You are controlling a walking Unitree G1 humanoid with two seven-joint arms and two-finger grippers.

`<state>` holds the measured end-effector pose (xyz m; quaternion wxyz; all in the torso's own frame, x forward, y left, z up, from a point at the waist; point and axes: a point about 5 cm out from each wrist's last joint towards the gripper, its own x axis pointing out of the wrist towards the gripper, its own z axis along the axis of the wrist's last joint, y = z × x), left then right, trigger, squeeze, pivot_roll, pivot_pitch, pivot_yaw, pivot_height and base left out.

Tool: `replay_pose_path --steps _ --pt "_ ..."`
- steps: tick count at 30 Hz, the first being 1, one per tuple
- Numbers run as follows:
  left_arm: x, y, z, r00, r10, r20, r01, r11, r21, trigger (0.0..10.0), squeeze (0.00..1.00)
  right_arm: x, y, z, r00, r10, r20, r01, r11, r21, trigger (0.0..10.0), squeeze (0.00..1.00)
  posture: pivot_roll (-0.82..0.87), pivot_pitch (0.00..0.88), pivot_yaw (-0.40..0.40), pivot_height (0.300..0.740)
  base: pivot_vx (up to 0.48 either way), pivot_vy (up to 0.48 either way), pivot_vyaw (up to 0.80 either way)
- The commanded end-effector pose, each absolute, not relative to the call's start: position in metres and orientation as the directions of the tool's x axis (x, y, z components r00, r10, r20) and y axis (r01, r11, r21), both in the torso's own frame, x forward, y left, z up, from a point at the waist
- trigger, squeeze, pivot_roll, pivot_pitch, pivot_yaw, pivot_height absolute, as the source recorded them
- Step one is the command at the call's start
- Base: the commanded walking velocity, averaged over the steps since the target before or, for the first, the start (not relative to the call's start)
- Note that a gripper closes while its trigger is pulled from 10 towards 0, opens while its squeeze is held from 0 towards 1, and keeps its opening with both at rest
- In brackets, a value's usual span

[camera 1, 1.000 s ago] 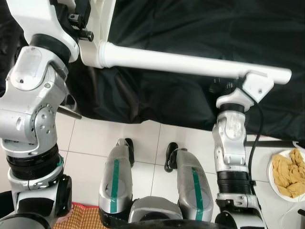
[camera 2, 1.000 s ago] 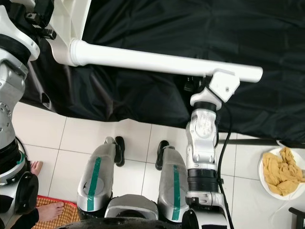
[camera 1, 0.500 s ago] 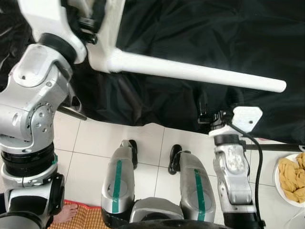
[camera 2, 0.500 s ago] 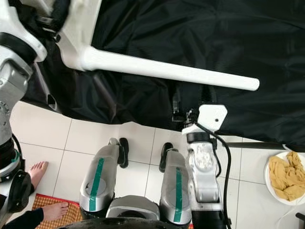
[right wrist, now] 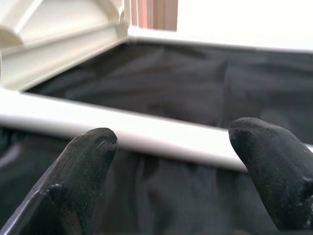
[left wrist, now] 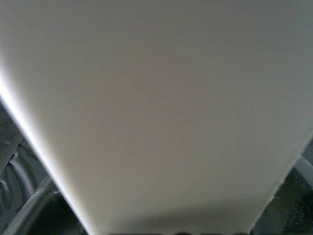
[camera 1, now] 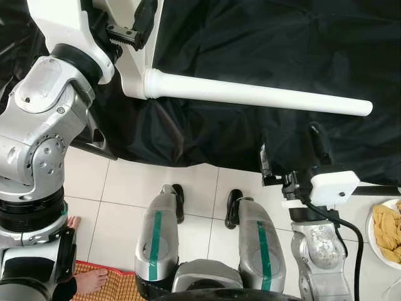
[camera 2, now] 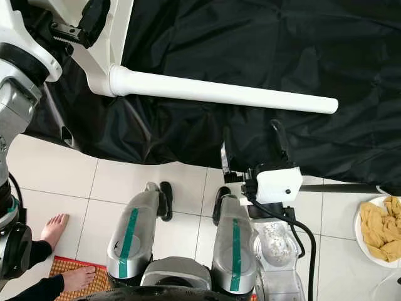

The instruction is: Building children table

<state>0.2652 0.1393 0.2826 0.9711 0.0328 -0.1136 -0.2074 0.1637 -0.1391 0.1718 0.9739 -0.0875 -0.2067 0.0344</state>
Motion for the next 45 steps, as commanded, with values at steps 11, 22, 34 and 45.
replay_pose_path --steps 11,22,34,45 --pt "0.223 0.135 0.254 0.562 -0.813 -0.156 0.822 0.526 0.219 10.0 0.0 0.228 -0.143 0.2 0.856 0.105 0.506 -0.024 0.986 -0.165 10.0 0.0 0.15 0.231 0.058 0.74 0.0 0.0 0.0" --pt "0.208 0.164 0.285 0.539 -0.818 -0.2 0.838 0.497 0.226 10.0 0.0 0.262 -0.139 0.207 0.835 0.177 0.52 -0.084 0.977 -0.198 10.0 0.0 0.18 0.207 -0.006 0.74 0.0 0.0 0.0" --pt "0.199 0.185 0.28 0.531 -0.793 -0.299 0.846 0.472 0.25 10.0 0.0 0.277 -0.137 0.208 0.823 0.238 0.516 -0.14 0.965 -0.222 10.0 0.0 0.2 0.191 -0.058 0.74 0.0 0.0 0.0" --pt "0.188 0.177 0.279 0.429 -0.891 -0.147 0.903 0.418 0.101 10.0 0.0 0.296 -0.135 0.21 0.811 0.271 0.518 -0.168 0.957 -0.237 10.0 0.0 0.22 0.153 -0.109 0.74 0.0 0.0 0.0"
